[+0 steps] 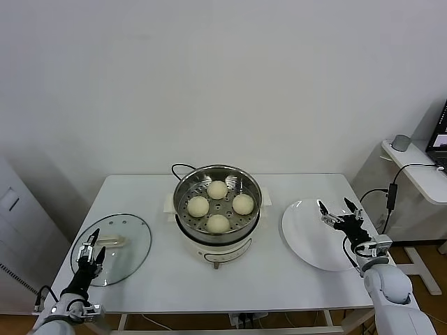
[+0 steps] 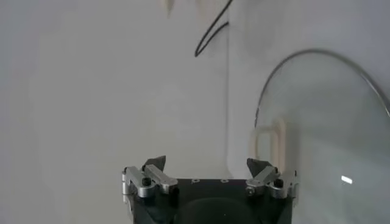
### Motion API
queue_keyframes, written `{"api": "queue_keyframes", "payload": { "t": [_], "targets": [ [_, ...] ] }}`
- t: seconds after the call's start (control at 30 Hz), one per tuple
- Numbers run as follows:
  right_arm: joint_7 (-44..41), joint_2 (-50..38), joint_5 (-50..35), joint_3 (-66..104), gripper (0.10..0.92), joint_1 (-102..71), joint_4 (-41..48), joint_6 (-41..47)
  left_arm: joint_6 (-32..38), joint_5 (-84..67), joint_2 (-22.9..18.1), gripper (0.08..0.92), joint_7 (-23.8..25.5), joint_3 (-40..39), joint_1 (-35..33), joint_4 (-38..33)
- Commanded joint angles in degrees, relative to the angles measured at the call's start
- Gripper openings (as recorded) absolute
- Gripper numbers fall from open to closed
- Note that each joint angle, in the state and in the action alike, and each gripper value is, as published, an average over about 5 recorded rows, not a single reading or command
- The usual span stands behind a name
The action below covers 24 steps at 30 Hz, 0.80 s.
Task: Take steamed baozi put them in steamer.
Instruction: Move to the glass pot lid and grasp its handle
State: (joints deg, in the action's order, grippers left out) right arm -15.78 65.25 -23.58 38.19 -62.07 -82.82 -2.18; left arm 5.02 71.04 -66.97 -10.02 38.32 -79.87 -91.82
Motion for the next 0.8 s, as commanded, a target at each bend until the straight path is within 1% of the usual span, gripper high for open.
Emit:
{"api": "queue_keyframes", "payload": {
  "t": [0.03, 0.8],
  "targets": [
    [-0.29, 0.52, 1.08, -0.32, 0.823, 0.48, 0.89, -0.27, 1.48, 3.38, -0.41, 0.823, -1.52, -0.05, 3.95, 6.62],
    [-1.02, 0.56, 1.67, -0.14, 0.823, 0.69, 1.66, -0.38, 1.24, 3.6, -1.45, 0.823, -2.27, -1.82, 12.06, 13.45]
  ]
}}
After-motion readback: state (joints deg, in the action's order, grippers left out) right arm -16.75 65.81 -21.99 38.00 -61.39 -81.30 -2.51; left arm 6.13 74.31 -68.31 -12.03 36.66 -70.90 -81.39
